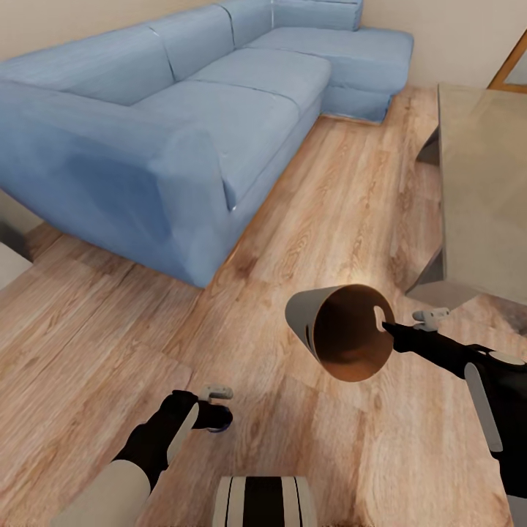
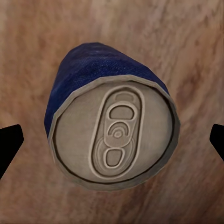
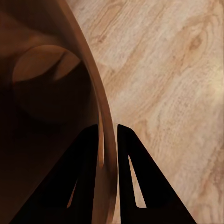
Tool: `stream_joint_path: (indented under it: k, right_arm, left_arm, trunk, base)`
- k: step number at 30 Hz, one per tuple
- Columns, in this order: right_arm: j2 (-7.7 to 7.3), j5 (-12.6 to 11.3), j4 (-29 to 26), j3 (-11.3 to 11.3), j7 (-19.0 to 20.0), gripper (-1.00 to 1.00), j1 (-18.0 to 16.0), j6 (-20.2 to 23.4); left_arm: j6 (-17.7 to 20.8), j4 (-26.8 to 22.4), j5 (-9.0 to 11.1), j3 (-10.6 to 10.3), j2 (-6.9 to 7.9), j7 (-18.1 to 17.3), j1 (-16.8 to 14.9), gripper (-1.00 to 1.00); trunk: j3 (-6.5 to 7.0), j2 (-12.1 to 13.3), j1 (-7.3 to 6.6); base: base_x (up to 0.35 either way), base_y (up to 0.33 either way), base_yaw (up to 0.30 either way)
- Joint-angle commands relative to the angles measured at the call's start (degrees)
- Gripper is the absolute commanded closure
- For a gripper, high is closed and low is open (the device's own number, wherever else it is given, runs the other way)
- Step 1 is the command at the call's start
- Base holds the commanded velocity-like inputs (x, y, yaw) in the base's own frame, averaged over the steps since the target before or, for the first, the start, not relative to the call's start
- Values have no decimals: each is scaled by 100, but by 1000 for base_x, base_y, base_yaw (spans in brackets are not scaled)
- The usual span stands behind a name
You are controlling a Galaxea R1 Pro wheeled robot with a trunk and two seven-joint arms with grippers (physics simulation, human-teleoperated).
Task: Put the three can of soda from the living room inside the tash can in the kitchen.
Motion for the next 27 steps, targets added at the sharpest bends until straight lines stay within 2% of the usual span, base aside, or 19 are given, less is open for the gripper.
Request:
stream_joint_path:
  k: [1,6,18,19,27]
  right_arm:
    - [1,-137,-5,1,26,100,-1,34]
    - [1,-138,-5,-1,26,100,7,33]
    - [9,-138,-5,16,26,100,19,19]
    - [9,-137,-5,14,26,100,25,14]
    - [14,-137,-5,14,27,100,36,-3]
  left_arm:
    - [0,-2,0,0,0,0,0,-100]
    - [0,-3,0,0,0,0,0,-100]
    - [0,-9,0,0,0,0,0,-100]
    - [-3,-9,0,0,0,0,3,100]
    - [-2,20,0,10,-7,8,3,100]
  trunk:
    - [-6,0,-1]
    - [-81,-4,7]
    - [-83,-4,7]
    - [-83,-4,7]
    - [-83,-4,7]
  base:
    - [0,0,0]
    - [0,0,0]
    - [0,0,0]
    - [0,0,0]
    - [0,0,0]
